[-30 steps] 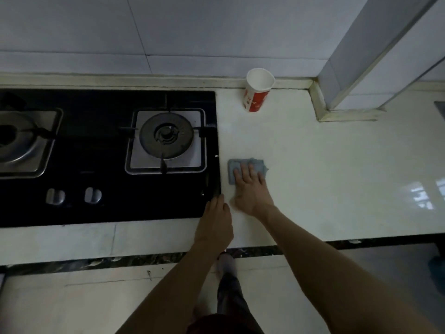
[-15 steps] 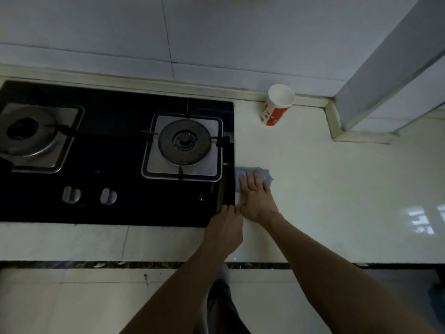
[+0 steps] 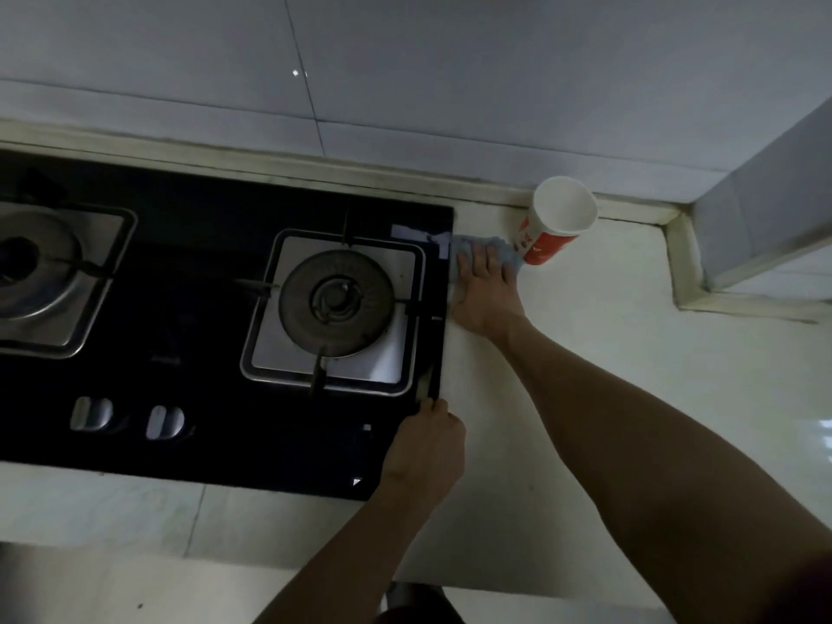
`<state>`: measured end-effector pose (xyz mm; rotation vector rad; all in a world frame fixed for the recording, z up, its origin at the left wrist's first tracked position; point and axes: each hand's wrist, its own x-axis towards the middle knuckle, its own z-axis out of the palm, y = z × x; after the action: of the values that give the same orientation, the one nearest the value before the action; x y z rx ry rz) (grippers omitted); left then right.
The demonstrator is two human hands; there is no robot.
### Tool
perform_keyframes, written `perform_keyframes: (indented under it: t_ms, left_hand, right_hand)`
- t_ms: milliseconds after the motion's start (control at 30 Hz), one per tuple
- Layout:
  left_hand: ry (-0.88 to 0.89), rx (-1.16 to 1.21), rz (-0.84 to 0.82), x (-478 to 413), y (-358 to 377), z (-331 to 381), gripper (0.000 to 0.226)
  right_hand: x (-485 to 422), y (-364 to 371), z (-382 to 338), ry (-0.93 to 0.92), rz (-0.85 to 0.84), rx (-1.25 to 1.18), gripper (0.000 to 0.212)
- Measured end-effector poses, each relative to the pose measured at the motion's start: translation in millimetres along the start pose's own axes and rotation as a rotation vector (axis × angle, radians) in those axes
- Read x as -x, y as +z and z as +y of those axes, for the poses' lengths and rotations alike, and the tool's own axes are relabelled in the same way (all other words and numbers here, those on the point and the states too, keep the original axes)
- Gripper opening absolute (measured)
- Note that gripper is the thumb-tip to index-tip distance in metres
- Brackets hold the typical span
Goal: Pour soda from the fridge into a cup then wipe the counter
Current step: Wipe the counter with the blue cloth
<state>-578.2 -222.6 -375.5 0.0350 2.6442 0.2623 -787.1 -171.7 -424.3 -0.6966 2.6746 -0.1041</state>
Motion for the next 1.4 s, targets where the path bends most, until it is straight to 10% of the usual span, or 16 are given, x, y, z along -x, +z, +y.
perform_keyframes:
  t_ms: [800, 1400]
  left_hand:
    - [-0.029, 0.047, 0.147, 16.7, 40.5, -2.3, 0.031]
    - [0.029, -0.091, 0.076, 148.8, 104.2, 3.2, 0.063]
  right_hand:
    - [-67.6, -11.0, 23.9, -0.002, 0.023, 0.014, 0.085]
    - [220.7, 94.8, -39.7, -0.049, 0.034, 0.006, 0.092]
